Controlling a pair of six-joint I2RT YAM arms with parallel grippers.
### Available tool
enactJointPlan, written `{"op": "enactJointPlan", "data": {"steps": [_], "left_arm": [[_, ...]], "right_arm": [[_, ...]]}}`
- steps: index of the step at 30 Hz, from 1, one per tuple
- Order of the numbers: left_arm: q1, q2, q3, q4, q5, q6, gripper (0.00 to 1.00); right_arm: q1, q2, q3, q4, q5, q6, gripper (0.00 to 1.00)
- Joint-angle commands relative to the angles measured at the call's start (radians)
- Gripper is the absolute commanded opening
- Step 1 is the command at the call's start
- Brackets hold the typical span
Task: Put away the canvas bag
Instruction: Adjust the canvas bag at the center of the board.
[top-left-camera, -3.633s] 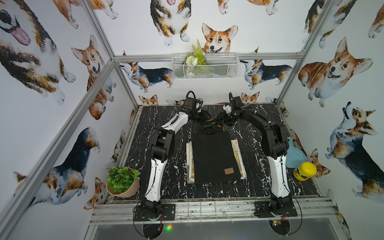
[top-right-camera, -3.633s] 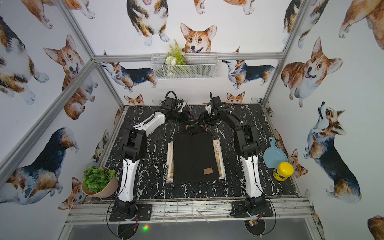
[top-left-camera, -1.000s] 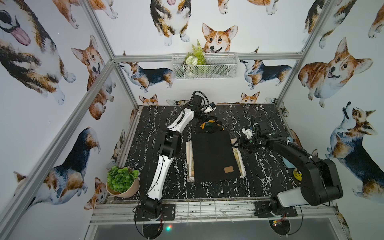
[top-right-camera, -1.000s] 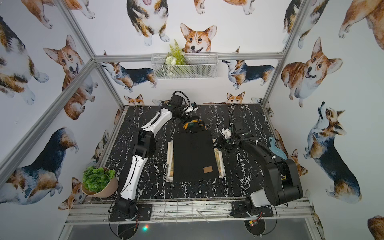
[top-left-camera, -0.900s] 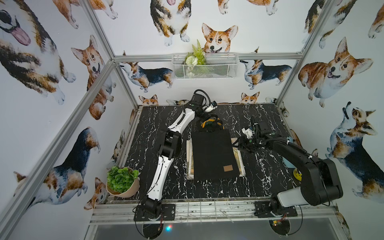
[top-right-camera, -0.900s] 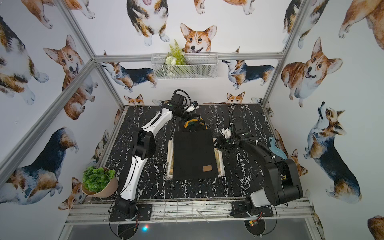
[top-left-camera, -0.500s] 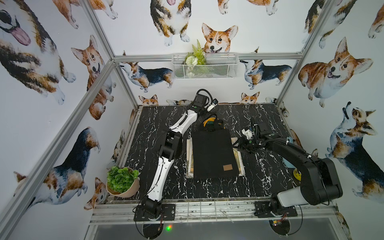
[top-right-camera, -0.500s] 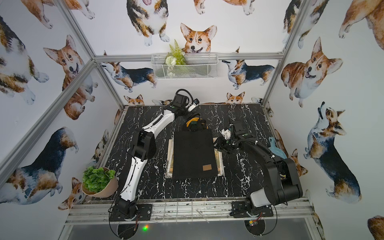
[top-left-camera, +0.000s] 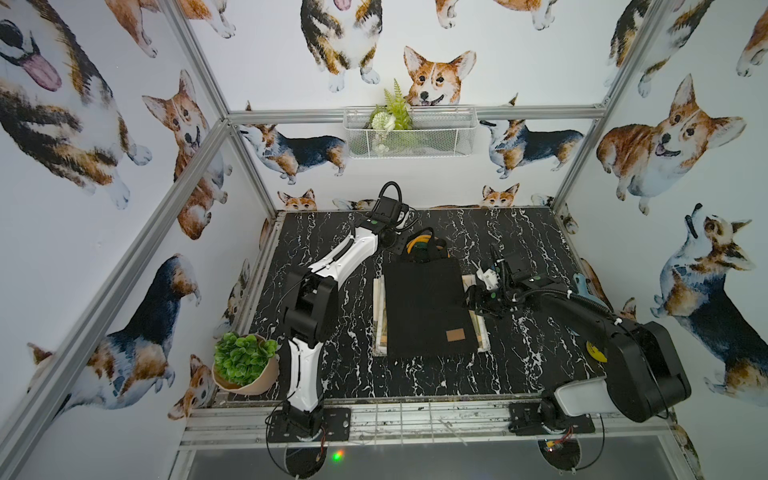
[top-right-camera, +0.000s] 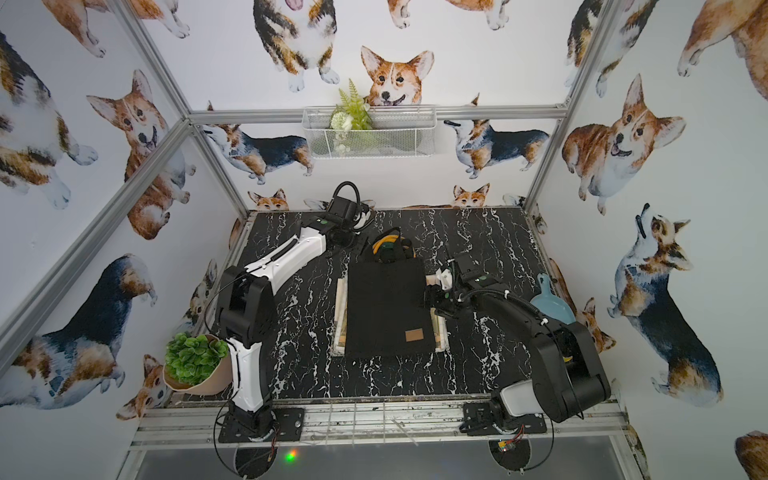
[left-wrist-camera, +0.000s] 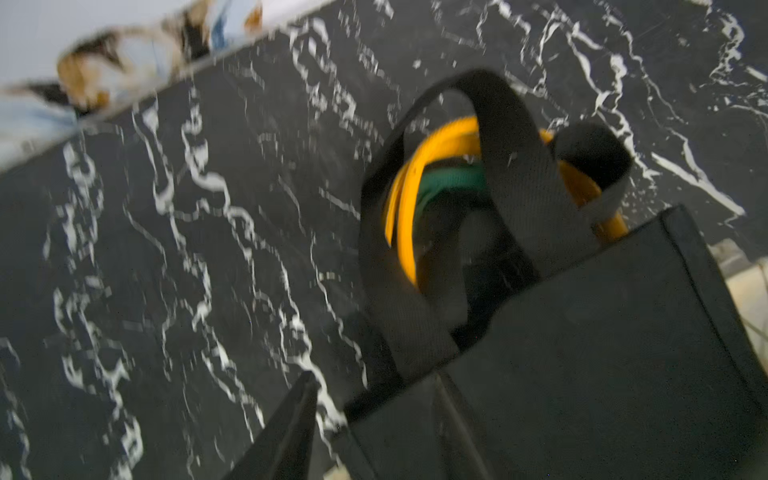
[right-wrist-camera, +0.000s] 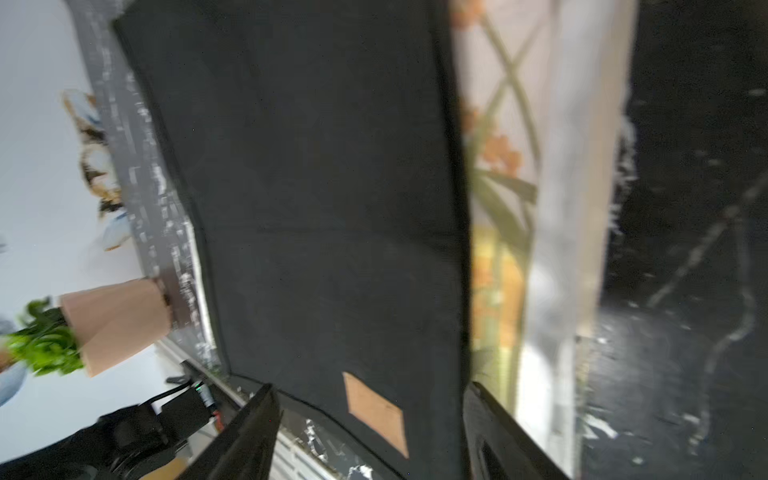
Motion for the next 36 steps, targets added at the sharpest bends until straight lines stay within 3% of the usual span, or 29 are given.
{"op": "enactJointPlan", "data": {"steps": [1, 2, 8, 12, 18, 23, 27, 30, 36], "left_arm": [[0.006, -0.095, -0.165, -0.146, 0.109, -0.289, 0.49], [0.001, -0.131, -0.235, -0.136, 0.147, -0.314, 0.5], [-0.053, -0.367, -0.564, -0.051, 0.126, -0.369, 0.73], [-0.07, -0.441, -0.674, -0.031, 0.073, -0.385, 0.74], [-0.083, -0.451, -0.774, 0.083, 0.115, -0.436, 0.74], [-0.099, -0.468, -0.765, 0.08, 0.126, -0.459, 0.73], [-0.096, -0.528, -0.704, 0.043, 0.075, -0.415, 0.76], [-0.09, -0.47, -0.613, -0.015, 0.054, -0.373, 0.76], [-0.068, -0.302, -0.515, 0.038, 0.079, -0.337, 0.75]], "right_arm": [[0.007, -0.015, -0.005, -0.091, 0.188, -0.024, 0.9], [0.009, -0.021, -0.01, -0.095, 0.207, -0.033, 0.99], [0.028, -0.02, -0.062, -0.067, 0.215, -0.022, 0.99], [0.062, 0.025, -0.067, -0.022, 0.191, 0.012, 0.99], [0.122, 0.11, -0.042, 0.036, 0.178, 0.051, 0.99], [0.142, 0.09, -0.015, -0.016, 0.255, 0.065, 0.99], [0.14, 0.006, 0.064, -0.152, 0.442, 0.028, 0.99], [0.14, -0.015, 0.135, -0.204, 0.518, -0.012, 0.99], [0.127, 0.074, 0.209, -0.085, 0.356, -0.044, 0.99]]}}
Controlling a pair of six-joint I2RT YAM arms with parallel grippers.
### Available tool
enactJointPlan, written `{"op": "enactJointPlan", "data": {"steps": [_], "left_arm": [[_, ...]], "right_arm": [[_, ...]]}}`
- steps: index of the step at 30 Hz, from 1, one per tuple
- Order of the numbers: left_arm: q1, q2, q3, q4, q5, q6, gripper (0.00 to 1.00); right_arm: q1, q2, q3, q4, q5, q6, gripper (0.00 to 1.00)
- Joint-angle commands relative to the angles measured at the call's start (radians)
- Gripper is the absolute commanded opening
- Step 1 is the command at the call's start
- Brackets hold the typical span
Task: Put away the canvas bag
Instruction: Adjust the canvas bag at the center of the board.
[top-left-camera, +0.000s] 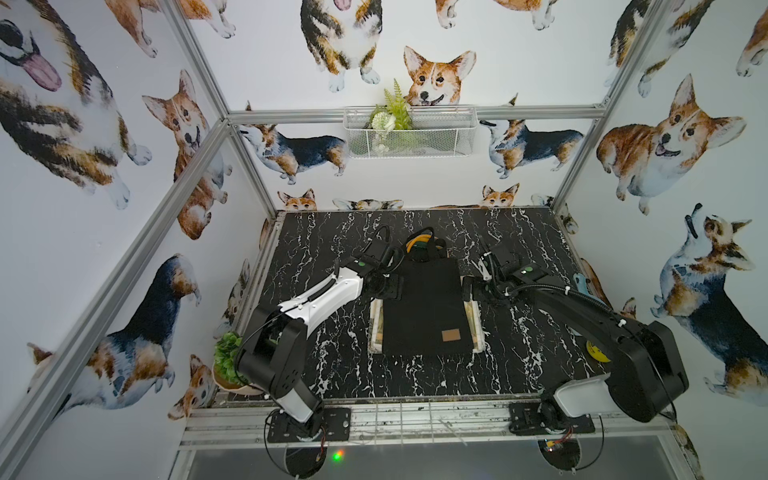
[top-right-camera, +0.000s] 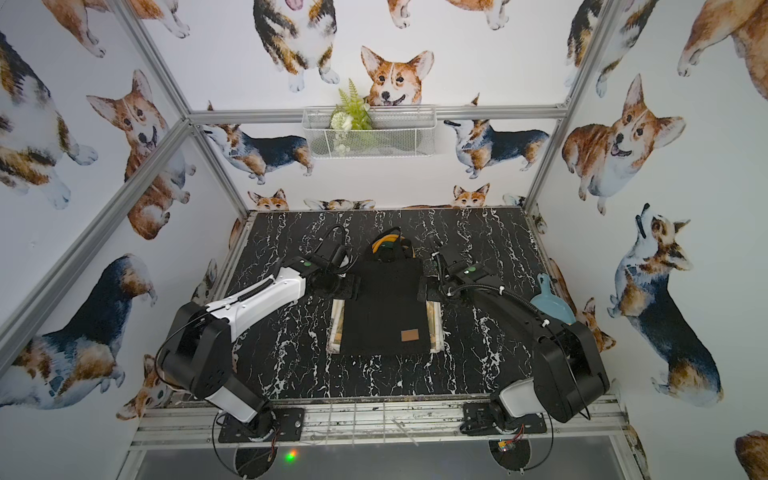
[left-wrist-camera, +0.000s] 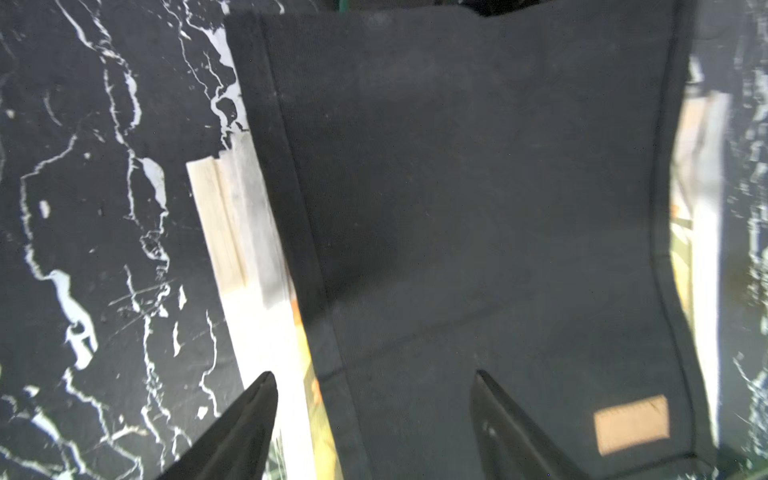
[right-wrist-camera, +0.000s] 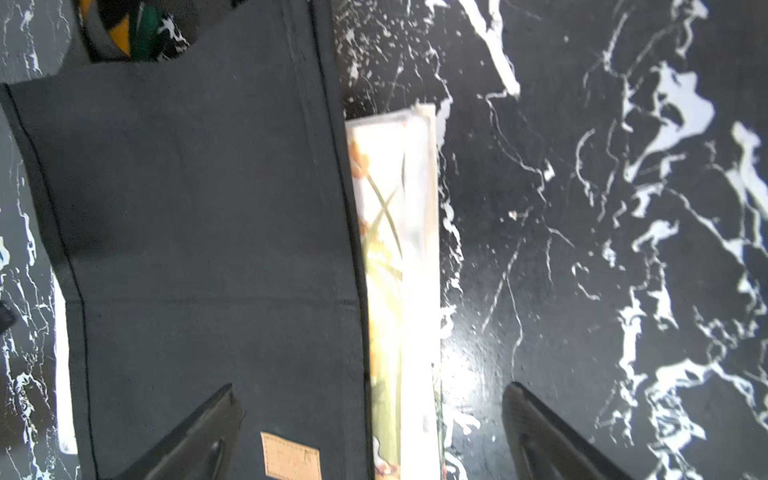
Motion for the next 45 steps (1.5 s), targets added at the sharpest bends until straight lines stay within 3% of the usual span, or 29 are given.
{"op": "enactJointPlan", "data": {"steps": [1, 9, 20, 22, 26, 45], "left_arm": [[0.018, 0.08, 0.048, 0.02, 0.013, 0.035, 0.74], [0.082, 0.202, 0.13, 0.135, 0.15, 0.024, 0.72], [0.096, 0.294, 0.194, 0.135, 0.19, 0.022, 0.68], [0.096, 0.294, 0.194, 0.147, 0.208, 0.019, 0.68], [0.097, 0.288, 0.197, 0.167, 0.243, 0.01, 0.63], [0.096, 0.281, 0.249, 0.163, 0.291, -0.007, 0.61]], "right_arm": [[-0.007, 0.069, 0.04, 0.055, -0.087, -0.027, 0.98], [-0.054, 0.235, 0.068, 0.199, -0.236, 0.017, 0.79], [-0.079, 0.382, 0.117, 0.233, -0.299, 0.031, 0.73], [-0.08, 0.383, 0.113, 0.243, -0.305, 0.034, 0.73], [-0.08, 0.367, 0.105, 0.248, -0.318, 0.046, 0.6], [-0.08, 0.193, 0.061, 0.18, -0.276, 0.043, 0.57]]}}
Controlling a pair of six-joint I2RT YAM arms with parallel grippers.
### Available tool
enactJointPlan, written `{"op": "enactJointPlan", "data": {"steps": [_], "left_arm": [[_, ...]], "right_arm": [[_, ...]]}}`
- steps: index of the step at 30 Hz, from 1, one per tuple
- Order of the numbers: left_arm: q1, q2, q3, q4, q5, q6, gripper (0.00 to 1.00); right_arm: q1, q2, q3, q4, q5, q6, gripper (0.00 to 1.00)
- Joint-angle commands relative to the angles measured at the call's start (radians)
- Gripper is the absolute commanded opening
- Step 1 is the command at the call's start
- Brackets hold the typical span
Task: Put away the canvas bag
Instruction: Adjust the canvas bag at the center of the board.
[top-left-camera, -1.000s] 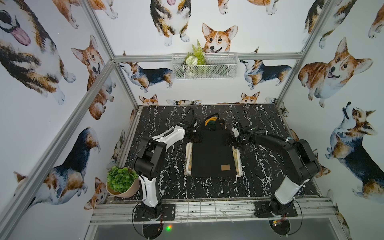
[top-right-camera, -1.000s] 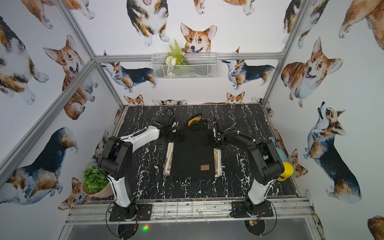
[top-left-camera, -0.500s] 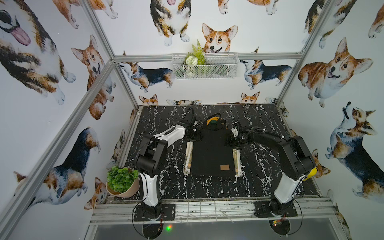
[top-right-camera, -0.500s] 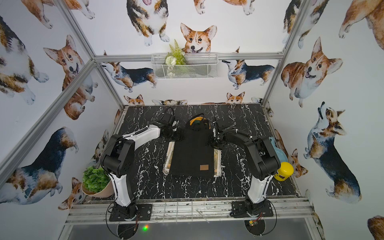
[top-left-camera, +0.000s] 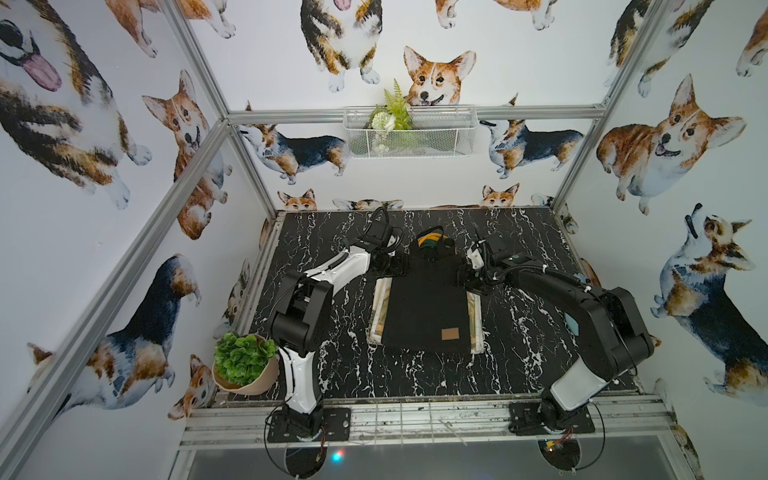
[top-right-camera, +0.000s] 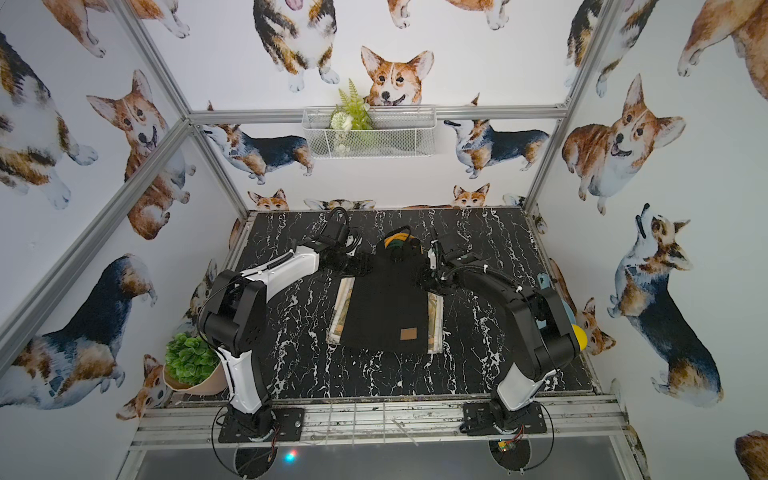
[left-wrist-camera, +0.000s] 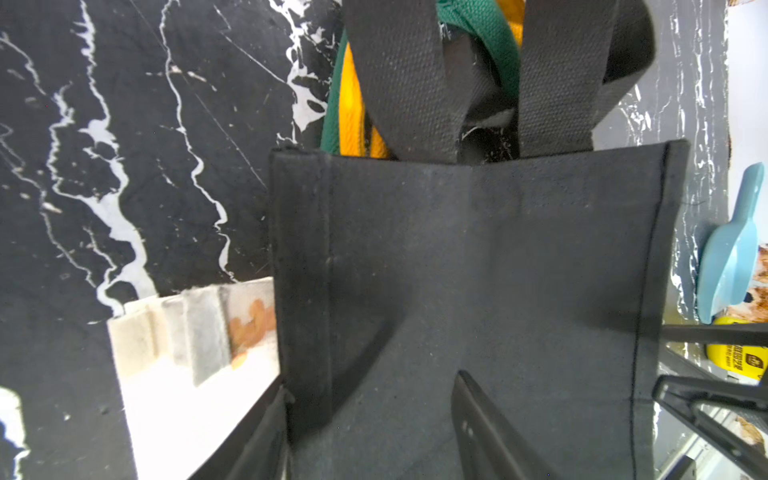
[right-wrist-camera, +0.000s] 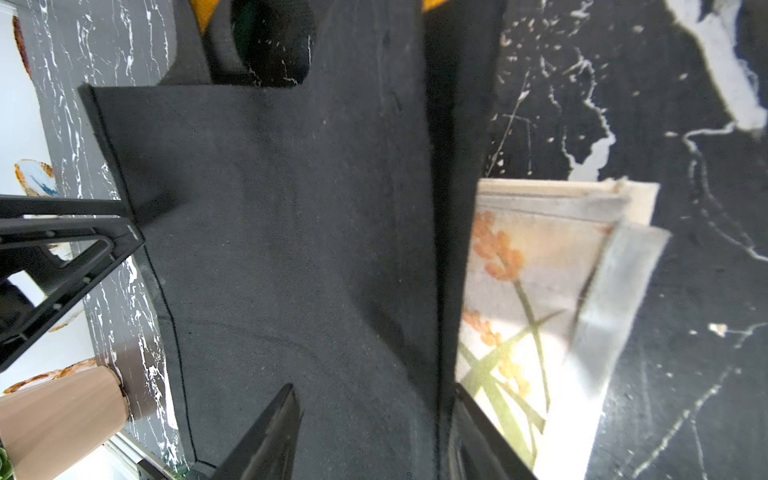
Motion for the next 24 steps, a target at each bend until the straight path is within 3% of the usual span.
{"op": "enactJointPlan", "data": {"steps": [1, 2, 4, 10, 24], "left_arm": [[0.0, 0.009, 0.012, 0.042, 0.053, -0.013, 0.58], [0.0, 0.012, 0.012, 0.046, 0.062, -0.016, 0.55], [-0.001, 0.019, 0.018, 0.046, 0.074, -0.019, 0.48], [-0.001, 0.026, 0.021, 0.041, 0.091, -0.007, 0.34], [0.0, 0.073, 0.084, 0.016, 0.101, 0.002, 0.35]], "right_arm": [[0.0, -0.019, -0.012, -0.004, -0.004, 0.008, 0.57], [0.001, -0.02, -0.013, 0.0, -0.006, 0.009, 0.55], [0.0, -0.017, -0.017, 0.004, -0.007, 0.013, 0.42], [0.002, -0.013, -0.02, 0.003, -0.012, 0.016, 0.27], [-0.01, -0.068, -0.047, -0.035, 0.028, 0.013, 0.23]]}}
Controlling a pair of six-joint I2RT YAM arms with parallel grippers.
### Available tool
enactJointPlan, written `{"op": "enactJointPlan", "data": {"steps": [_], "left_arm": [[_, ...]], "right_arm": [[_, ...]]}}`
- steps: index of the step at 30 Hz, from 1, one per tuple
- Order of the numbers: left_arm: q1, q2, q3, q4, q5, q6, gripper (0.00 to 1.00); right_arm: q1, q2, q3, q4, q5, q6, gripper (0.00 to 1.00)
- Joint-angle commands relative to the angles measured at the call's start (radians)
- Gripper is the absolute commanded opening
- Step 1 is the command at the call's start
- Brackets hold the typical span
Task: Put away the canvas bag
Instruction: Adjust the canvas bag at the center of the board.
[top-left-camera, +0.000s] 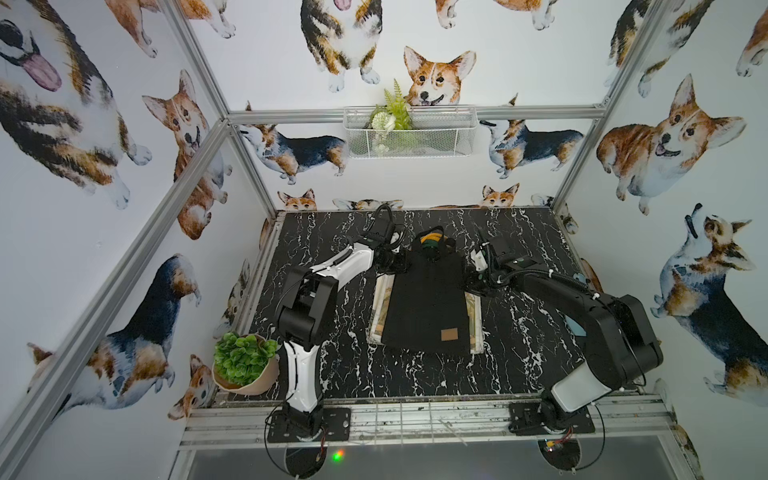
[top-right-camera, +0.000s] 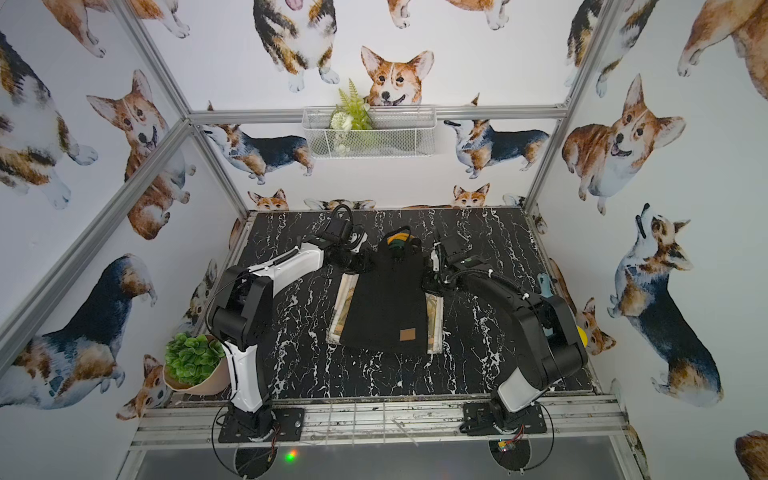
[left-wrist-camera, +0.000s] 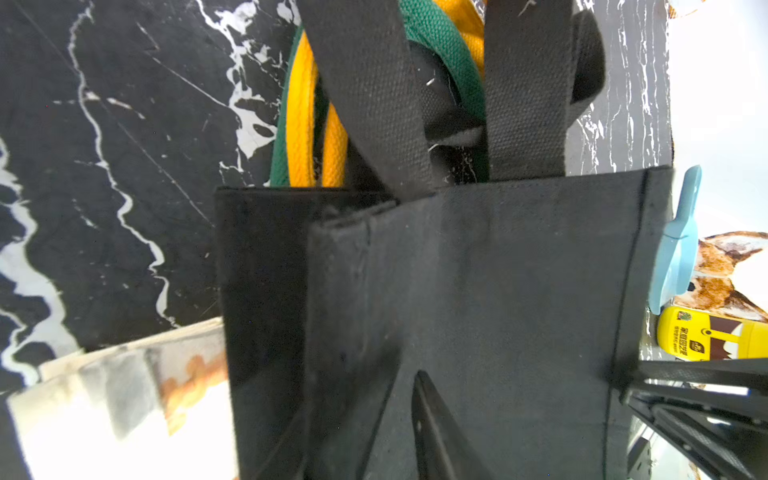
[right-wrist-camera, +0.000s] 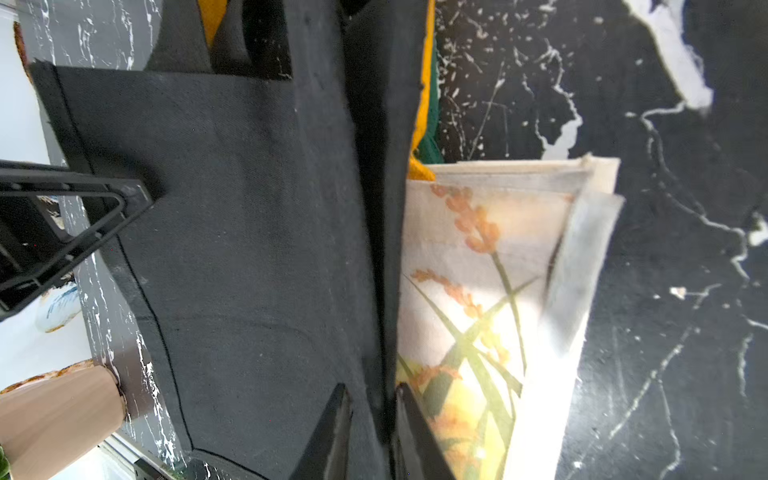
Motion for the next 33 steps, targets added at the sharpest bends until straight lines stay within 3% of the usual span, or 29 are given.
{"op": "enactJointPlan", "data": {"steps": [1, 11, 14, 19, 22, 24, 28, 33], "left_arm": [[0.001, 0.012, 0.02, -0.003, 0.021, 0.01, 0.35], [0.001, 0.049, 0.062, -0.017, 0.032, 0.012, 0.36], [0.001, 0.049, 0.08, -0.059, -0.008, 0.035, 0.48], [0.041, 0.02, 0.099, -0.223, -0.232, 0.066, 0.65], [0.062, -0.014, 0.047, -0.251, -0.268, 0.086, 0.69], [0.059, -0.053, -0.021, -0.223, -0.225, 0.105, 0.69], [0.035, -0.137, -0.168, -0.141, -0.182, 0.108, 0.73], [0.014, -0.197, -0.302, -0.054, -0.164, 0.097, 0.77]], "right_arm": [[-0.009, -0.012, -0.011, -0.018, 0.011, 0.006, 0.23], [-0.016, -0.026, -0.054, -0.014, 0.02, 0.013, 0.25], [-0.03, -0.034, -0.055, -0.027, 0.026, 0.007, 0.34], [-0.071, -0.106, -0.083, -0.083, 0.084, -0.024, 0.57], [-0.074, -0.145, -0.111, -0.122, 0.114, -0.058, 0.73], [-0.073, -0.162, -0.148, -0.111, 0.069, -0.073, 0.8], [-0.069, -0.166, -0.221, -0.059, -0.009, -0.05, 0.82], [-0.027, -0.149, -0.264, -0.024, -0.006, -0.023, 0.84]]}}
